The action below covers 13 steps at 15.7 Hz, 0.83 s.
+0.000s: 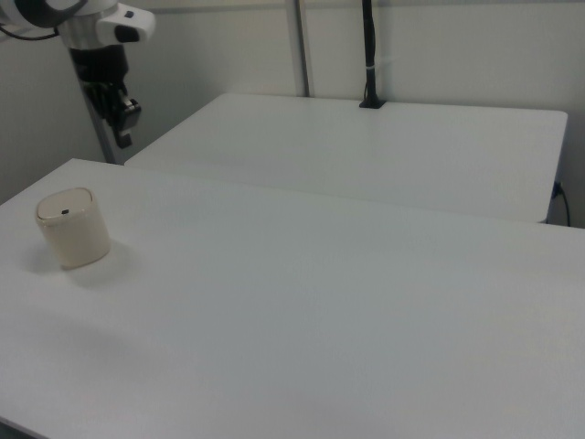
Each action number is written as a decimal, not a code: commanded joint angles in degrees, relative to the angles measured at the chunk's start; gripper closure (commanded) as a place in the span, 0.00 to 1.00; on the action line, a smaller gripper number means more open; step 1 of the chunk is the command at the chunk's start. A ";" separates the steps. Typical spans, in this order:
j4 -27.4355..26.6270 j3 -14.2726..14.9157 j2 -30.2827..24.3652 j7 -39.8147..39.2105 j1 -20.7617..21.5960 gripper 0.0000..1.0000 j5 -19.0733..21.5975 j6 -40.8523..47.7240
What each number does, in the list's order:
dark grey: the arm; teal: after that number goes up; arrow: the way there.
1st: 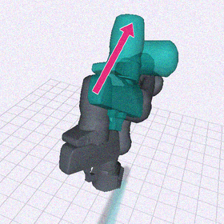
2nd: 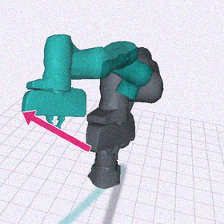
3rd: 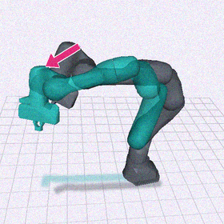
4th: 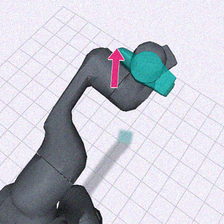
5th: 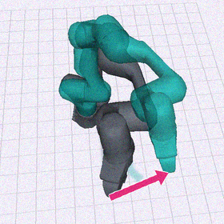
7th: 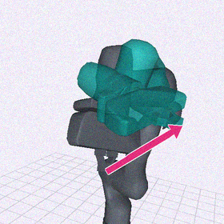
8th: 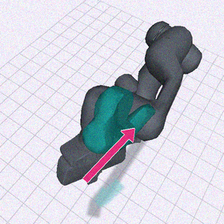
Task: Close the trash bin
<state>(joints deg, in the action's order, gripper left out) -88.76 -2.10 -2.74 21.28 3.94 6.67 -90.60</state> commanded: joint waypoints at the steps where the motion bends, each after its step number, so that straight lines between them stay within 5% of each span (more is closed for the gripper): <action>1: -5.10 -0.09 -3.15 -3.60 -4.71 1.00 1.41 -0.10; 8: -5.46 0.43 -1.31 -17.14 -7.54 0.98 -3.23 -5.01; 9: -5.20 0.43 -0.96 -17.75 -7.63 0.89 -4.55 -5.28; 10: -4.85 0.69 -0.78 -18.98 -7.63 0.65 -5.61 -5.29; 11: -4.76 1.48 -0.08 -20.30 -7.63 0.23 -5.79 -5.20; 12: -4.58 2.18 0.19 -20.83 -7.54 0.04 -5.97 -5.11; 13: -4.49 2.71 0.10 -20.84 -7.54 0.00 -6.49 -5.11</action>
<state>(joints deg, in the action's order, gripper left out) -92.61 -1.35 -2.66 3.27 -3.93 1.52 -94.38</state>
